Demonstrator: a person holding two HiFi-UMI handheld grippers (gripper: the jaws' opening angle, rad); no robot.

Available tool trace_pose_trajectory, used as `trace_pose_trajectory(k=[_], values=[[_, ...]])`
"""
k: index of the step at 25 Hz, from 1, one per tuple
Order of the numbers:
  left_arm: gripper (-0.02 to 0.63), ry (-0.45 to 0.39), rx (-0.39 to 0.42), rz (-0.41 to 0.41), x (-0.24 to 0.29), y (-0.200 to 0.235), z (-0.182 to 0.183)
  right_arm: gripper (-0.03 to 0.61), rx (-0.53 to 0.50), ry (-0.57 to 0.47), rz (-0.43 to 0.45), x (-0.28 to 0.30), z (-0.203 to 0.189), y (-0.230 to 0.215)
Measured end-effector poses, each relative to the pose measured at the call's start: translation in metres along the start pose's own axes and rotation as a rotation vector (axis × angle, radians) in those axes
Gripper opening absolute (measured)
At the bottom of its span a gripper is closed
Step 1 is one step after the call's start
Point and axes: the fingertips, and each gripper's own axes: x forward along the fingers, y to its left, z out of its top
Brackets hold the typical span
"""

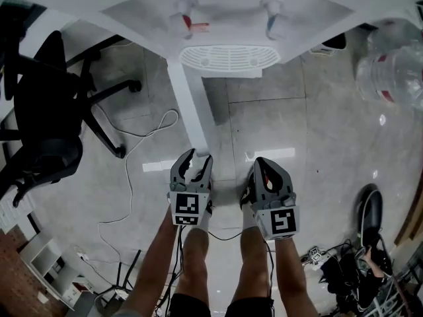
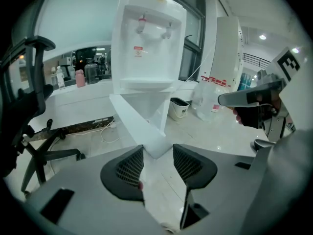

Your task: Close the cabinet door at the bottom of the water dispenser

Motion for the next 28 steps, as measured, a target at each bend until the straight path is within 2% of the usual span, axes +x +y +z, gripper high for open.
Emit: trace_pose_trajectory(k=[4, 14, 28], values=[[0.187, -0.002, 0.035, -0.011, 0.010, -0.016, 0.010, 0.012, 0.022, -0.012, -0.029, -0.009, -0.001, -0.018], [0.156, -0.011, 0.035, -0.006, 0.040, -0.054, 0.039, 0.012, 0.041, -0.041, -0.084, -0.031, -0.004, -0.065], [0.135, -0.020, 0.081, -0.041, 0.088, -0.091, 0.087, 0.012, 0.115, -0.064, -0.141, -0.039, -0.001, -0.121]])
